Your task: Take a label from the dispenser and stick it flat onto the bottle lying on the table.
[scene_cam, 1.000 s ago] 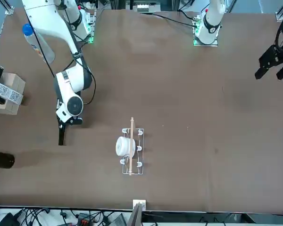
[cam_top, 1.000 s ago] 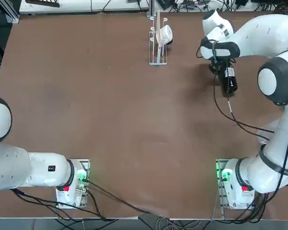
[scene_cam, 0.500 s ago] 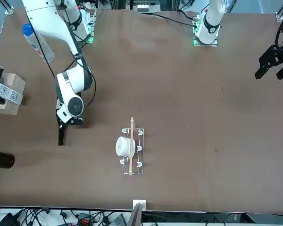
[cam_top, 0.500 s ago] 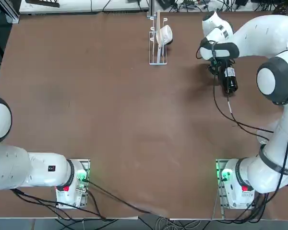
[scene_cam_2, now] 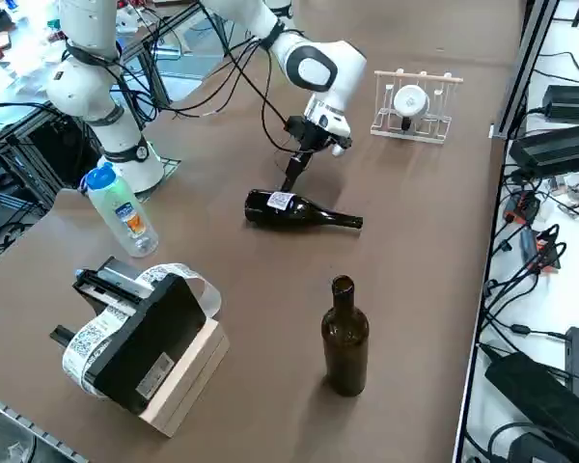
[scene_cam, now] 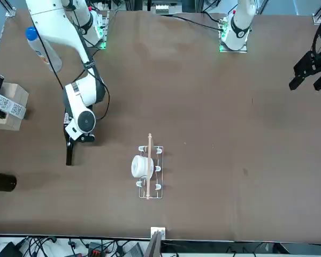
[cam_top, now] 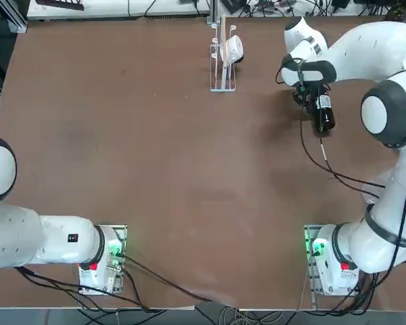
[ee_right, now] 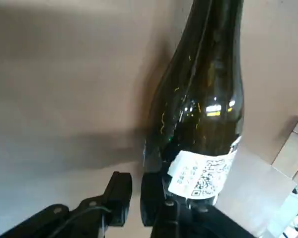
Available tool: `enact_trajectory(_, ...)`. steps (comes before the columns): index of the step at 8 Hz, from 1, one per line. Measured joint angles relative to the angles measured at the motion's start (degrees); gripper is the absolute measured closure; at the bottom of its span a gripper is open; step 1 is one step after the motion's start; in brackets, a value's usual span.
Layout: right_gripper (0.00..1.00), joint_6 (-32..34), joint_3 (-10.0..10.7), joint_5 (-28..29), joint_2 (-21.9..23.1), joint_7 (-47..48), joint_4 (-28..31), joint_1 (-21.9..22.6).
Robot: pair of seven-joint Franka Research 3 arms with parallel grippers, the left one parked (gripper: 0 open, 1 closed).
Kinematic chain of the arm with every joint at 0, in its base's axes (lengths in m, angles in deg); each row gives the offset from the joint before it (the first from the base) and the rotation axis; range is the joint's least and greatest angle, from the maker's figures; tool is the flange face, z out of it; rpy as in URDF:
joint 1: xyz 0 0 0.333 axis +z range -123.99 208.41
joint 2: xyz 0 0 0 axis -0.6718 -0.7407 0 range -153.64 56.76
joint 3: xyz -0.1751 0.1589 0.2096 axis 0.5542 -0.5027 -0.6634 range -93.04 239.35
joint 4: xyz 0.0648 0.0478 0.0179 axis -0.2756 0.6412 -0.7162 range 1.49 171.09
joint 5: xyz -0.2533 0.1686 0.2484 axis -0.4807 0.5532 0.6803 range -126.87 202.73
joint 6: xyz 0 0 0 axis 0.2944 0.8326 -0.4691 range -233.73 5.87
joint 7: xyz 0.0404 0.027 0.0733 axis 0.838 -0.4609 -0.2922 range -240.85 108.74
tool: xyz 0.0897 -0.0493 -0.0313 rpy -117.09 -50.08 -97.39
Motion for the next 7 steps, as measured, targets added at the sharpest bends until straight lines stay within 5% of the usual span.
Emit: enact_trajectory(7, 0.81, 7.5, -1.4, 1.7, 3.3, 0.3, -7.6, 0.4)
